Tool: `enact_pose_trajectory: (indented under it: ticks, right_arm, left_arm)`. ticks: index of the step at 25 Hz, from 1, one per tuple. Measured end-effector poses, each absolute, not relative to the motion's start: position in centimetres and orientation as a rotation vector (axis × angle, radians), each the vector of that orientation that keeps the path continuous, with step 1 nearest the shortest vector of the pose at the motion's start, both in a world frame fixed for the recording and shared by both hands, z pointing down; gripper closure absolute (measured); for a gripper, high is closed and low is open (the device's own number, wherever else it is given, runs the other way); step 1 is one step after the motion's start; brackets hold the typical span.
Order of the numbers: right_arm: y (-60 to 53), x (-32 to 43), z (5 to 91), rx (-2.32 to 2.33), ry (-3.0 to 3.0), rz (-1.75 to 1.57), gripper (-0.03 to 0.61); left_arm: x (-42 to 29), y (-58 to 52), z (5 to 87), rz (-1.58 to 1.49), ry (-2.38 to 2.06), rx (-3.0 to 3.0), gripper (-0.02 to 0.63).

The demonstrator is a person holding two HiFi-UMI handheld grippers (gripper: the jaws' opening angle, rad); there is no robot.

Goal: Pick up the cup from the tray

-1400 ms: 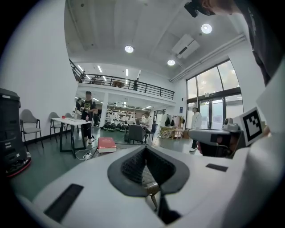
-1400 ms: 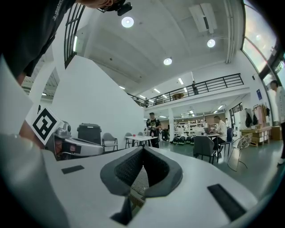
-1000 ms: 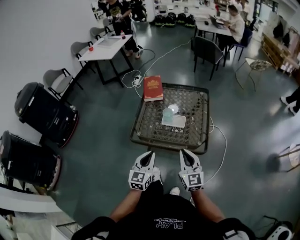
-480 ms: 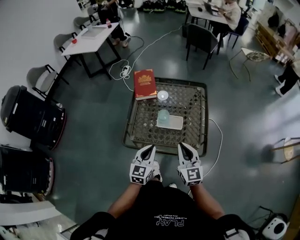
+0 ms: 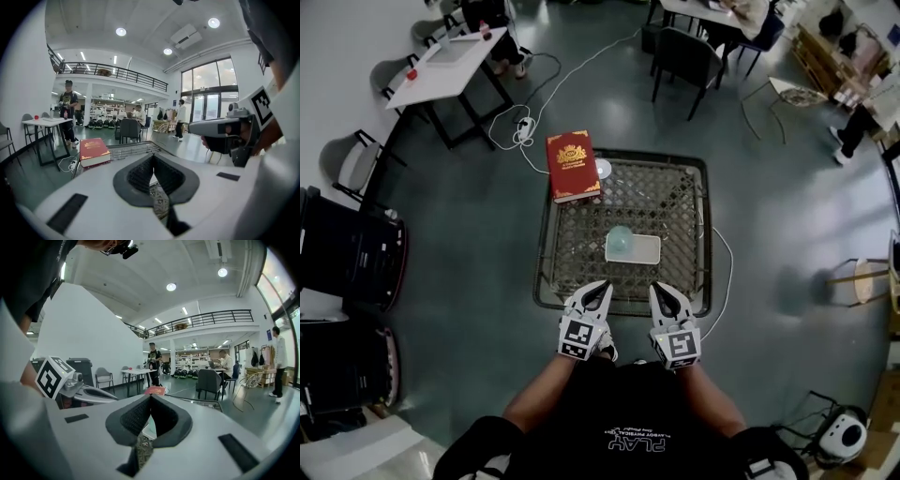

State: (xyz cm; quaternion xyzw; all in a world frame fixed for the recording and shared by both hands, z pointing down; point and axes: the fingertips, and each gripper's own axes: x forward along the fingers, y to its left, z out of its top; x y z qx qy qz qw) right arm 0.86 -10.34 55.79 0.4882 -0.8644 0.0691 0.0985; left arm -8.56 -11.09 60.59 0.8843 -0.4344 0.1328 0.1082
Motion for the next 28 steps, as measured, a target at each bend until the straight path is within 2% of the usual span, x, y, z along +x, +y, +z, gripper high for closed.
enact_pose_trajectory:
  ticks: [24,26,28]
  right_arm:
    - [-15.6,1.1,62.3,1.328,-2.531,0.323,0.569]
    - [-15.1,1.2,62.1,1.321,-2.535,0.333,0.569]
    - [-14.7,1.2,62.0,1.317,-2.537,0.335,0.569]
  left_arm:
    - [-6.3,-17.9,69.1,0.515,-1.296,2.555,0.603]
    - [-5.8,-17.6,69.2,0.544,-1.285,2.579,0.576]
    - [-5.8,-17.6,69.6,0.551,-1.312,2.567,0.491]
